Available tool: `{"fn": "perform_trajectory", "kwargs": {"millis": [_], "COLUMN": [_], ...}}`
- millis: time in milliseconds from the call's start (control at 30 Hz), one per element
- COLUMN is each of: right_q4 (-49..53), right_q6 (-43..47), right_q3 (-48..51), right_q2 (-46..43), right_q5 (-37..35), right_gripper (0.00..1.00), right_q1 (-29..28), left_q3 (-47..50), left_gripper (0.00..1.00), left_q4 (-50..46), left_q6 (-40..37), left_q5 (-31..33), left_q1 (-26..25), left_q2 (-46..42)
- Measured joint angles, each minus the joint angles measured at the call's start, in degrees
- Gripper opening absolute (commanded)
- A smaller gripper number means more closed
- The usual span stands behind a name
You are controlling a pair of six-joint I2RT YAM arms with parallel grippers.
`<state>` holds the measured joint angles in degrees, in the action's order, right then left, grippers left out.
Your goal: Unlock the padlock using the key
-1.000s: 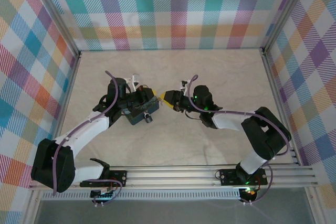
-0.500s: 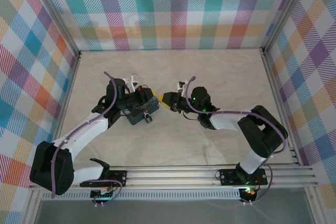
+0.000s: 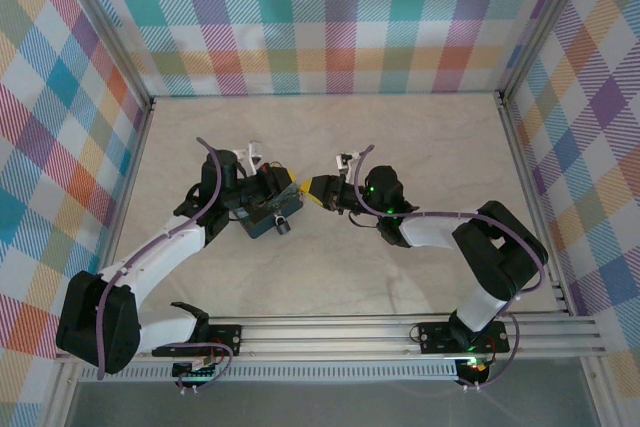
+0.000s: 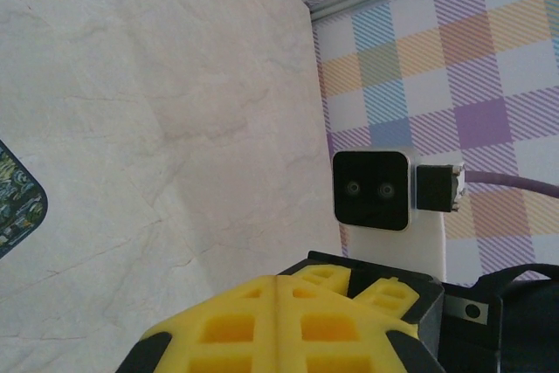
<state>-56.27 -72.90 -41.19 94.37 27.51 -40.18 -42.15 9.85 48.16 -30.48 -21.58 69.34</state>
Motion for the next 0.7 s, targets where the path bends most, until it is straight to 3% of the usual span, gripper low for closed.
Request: {"fn": "perform_trajectory", "kwargs": {"millis": [700], "right_q4": [-5.4], "right_q6": [-1.6], "right_q3": [0.9], "right_q2": [1.6], "right_q5": [0.5], "right_gripper": [0.33], "right_q1": [-0.7], "left_q3": [2.4], "left_gripper": [0.00], "left_q4": [2.6], "left_q6": [3.8], "left_q5": [-0.2], "left_q1": [1.9], "left_q2": [-1.0]}}
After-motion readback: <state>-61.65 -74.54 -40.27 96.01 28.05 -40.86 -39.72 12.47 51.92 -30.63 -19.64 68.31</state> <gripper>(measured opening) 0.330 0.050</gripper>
